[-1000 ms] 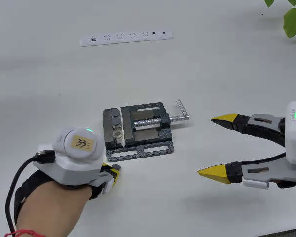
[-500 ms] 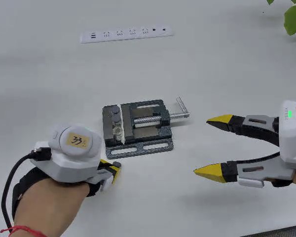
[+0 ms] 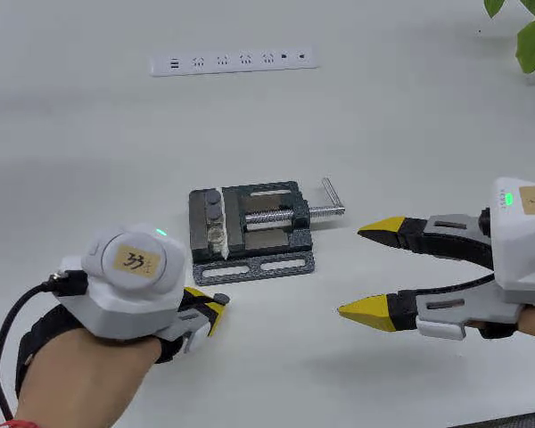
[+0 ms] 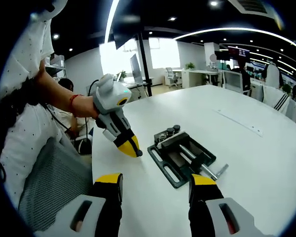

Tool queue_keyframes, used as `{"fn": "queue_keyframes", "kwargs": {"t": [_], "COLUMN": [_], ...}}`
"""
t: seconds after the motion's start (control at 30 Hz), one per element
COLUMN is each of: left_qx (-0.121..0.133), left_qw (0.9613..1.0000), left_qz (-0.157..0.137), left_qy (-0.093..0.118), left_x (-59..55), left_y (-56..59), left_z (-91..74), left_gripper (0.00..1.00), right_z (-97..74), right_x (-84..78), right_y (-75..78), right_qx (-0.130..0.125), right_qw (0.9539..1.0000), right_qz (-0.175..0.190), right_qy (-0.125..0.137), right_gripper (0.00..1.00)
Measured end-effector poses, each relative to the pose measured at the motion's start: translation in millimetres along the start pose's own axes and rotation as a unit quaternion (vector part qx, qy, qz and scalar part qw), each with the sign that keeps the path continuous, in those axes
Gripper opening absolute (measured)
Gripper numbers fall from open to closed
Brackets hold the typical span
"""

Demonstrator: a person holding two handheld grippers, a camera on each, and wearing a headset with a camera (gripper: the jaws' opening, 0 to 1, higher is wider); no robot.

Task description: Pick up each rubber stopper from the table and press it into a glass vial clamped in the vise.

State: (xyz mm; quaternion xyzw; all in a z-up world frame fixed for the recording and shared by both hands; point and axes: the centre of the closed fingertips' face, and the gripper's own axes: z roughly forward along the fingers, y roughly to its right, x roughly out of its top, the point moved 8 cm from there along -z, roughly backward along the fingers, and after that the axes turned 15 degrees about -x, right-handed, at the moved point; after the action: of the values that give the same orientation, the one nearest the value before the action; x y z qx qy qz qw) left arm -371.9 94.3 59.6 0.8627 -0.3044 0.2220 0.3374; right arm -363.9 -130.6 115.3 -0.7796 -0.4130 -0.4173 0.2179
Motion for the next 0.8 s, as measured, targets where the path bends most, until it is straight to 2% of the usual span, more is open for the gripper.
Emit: {"fn": "queue_keyframes", "kwargs": {"t": [0.17, 0.4, 0.53, 0.67, 0.8], "left_qx": [-0.029, -0.065, -0.080, -0.098, -0.114], "left_qw": [0.9989, 0.9939, 0.9892, 0.9854, 0.9798], "left_qz": [0.032, 0.081, 0.118, 0.137, 0.163], "left_qy": [0.018, 0.039, 0.034, 0.028, 0.021], "left_x": [13.6, 37.1, 50.1, 59.7, 70.5], "left_y": [13.4, 35.8, 48.5, 60.1, 73.4], "left_z": [-9.8, -31.5, -45.9, -57.8, -69.8], "left_gripper": [0.04, 0.03, 0.03, 0.03, 0.03], "right_z": [-1.8, -6.4, -11.0, -14.2, -14.7], "right_x": [16.6, 48.1, 65.3, 84.6, 100.6], "right_y": [-2.1, -8.1, -12.1, -15.4, -23.8], "right_qx": [0.023, 0.058, 0.086, 0.111, 0.142], "right_qw": [0.9997, 0.9981, 0.9954, 0.9924, 0.9871], "right_qz": [0.002, -0.016, -0.035, -0.048, -0.068], "right_qy": [0.004, 0.015, 0.022, 0.027, 0.028], "right_gripper": [0.44, 0.37, 0.34, 0.31, 0.27]}}
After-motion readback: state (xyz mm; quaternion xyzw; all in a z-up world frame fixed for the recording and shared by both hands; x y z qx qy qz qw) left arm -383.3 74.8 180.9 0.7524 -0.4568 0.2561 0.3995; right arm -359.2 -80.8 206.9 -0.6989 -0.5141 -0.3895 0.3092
